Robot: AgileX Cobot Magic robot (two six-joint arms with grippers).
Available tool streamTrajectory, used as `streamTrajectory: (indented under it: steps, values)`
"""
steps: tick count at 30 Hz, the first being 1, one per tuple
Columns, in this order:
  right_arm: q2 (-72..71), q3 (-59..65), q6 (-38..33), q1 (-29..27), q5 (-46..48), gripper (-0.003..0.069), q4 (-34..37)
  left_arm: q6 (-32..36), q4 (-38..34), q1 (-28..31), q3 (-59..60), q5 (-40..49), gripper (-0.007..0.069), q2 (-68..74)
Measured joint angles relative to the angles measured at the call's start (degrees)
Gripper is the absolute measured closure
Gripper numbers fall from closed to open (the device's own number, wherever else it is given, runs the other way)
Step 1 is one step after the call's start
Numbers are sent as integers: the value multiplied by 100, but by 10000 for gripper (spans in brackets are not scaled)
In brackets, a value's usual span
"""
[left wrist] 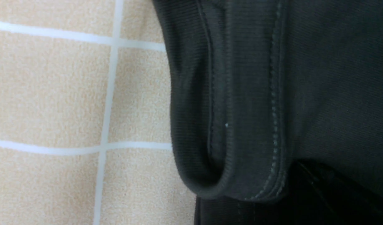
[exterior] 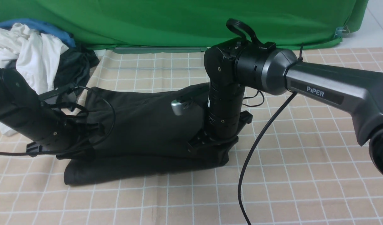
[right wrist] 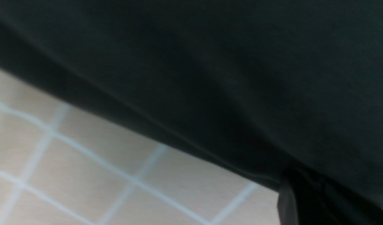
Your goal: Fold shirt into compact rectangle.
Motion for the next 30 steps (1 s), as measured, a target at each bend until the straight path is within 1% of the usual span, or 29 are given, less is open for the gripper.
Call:
streamTrajectory:
  steps: [4, 7, 10, 16, 17, 18, 21, 25, 27, 28, 29, 30]
  values:
    - [-40, 42, 13, -24, 8, 621, -101, 21, 20, 0, 7, 44, 606, -64]
    - [-277, 76, -26, -61, 8, 621, -216, 63, 177, 0, 28, 257, 606, -337]
    - [-821, 82, -37, -150, -18, 621, -303, 111, 192, 0, 35, 434, 606, -881]
    - [-2485, 82, -42, -301, -46, 621, -416, 227, 64, 0, 93, 566, 606, -2228]
    - [-3025, 82, -42, -306, -65, 621, -531, 308, -20, 0, 122, 569, 606, -2733]
    - [-3091, 82, -42, -306, -78, 621, -549, 308, -29, 0, 118, 562, 606, -2735]
    - [-4324, 82, -42, -306, -312, 621, -762, 384, -108, 0, 236, 461, 606, -3775]
    - [-5296, 249, -42, -306, -630, 621, -926, 411, -113, 0, 368, 232, 606, -4610]
    - [-5928, 639, -52, -306, -1048, 621, -1043, 411, -113, 0, 427, 218, 606, -4985]
    - [-5928, 639, -52, -306, -1048, 621, -1051, 411, -113, 0, 434, 218, 606, -5016]
    - [-6414, 1089, -52, -306, -1470, 621, -1142, 411, -113, 0, 507, 224, 606, -5236]
    - [-6634, 1330, -46, -306, -1674, 621, -1183, 411, -119, 0, 550, 230, 606, -5334]
